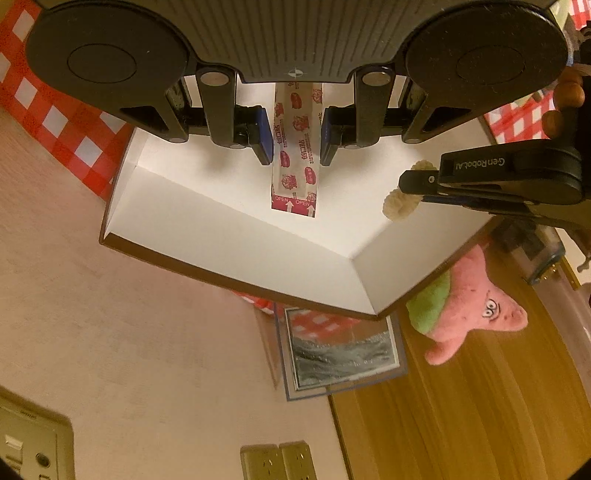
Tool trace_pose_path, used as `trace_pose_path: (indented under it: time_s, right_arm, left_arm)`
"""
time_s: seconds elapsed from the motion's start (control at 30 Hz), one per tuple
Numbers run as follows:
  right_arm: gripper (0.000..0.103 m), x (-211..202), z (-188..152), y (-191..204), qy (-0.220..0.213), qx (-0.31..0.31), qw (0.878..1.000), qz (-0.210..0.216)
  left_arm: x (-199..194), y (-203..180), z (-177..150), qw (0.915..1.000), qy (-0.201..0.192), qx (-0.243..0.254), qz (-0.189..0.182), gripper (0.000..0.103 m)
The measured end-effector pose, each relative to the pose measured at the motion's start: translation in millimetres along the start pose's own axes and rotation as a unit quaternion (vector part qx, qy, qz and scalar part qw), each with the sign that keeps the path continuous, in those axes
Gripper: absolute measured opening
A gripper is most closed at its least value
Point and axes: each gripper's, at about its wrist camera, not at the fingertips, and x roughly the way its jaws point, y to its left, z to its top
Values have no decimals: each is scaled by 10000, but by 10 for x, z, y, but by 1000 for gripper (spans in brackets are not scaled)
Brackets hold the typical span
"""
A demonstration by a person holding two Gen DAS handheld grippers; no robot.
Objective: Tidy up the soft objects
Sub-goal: 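Carry both items over the brown box and open both grippers to drop them, then withdraw both grippers from the box back toward the pile of items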
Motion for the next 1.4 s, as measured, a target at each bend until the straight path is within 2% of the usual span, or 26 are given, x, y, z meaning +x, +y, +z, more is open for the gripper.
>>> trace_pose_path:
  time_s: [0.03,0.13,0.3,0.37,0.4,0.43,0.53,1.0,1.4]
  right_arm:
    - [27,18,2,-7,18,-10,10000,-4]
    - [27,66,22,-19,45,-26,10000,-31]
    - [28,90,33,-10,-4,-7,10000,-68]
    - [32,87,39,-1,-22,-54,10000,-43]
    - [40,83,44,-2,-31,-59,10000,-52]
    - [50,69,46,-2,-67,-43,9999,-77]
    - [57,27,45,-2,-164,-18,9998,-57]
    - [57,-248,-50,83,-235,24,9997,67]
    - [57,-705,-159,178,-558,28,9984,23]
  left_arm:
    - [16,-8,0,10000,23,5,2,17]
    - [77,-3,15,9999,159,-10,-40,33]
    - [88,28,21,9999,164,-46,-2,39]
    - [78,39,21,9998,171,-36,11,41]
    - [72,45,22,9998,174,-34,8,42]
    - [64,48,26,9998,175,-40,10,42]
    - [14,64,26,9999,140,-47,15,43]
    - [-337,42,-61,10000,-22,-4,52,43]
    - [-896,-54,-255,9994,-335,-6,-5,43]
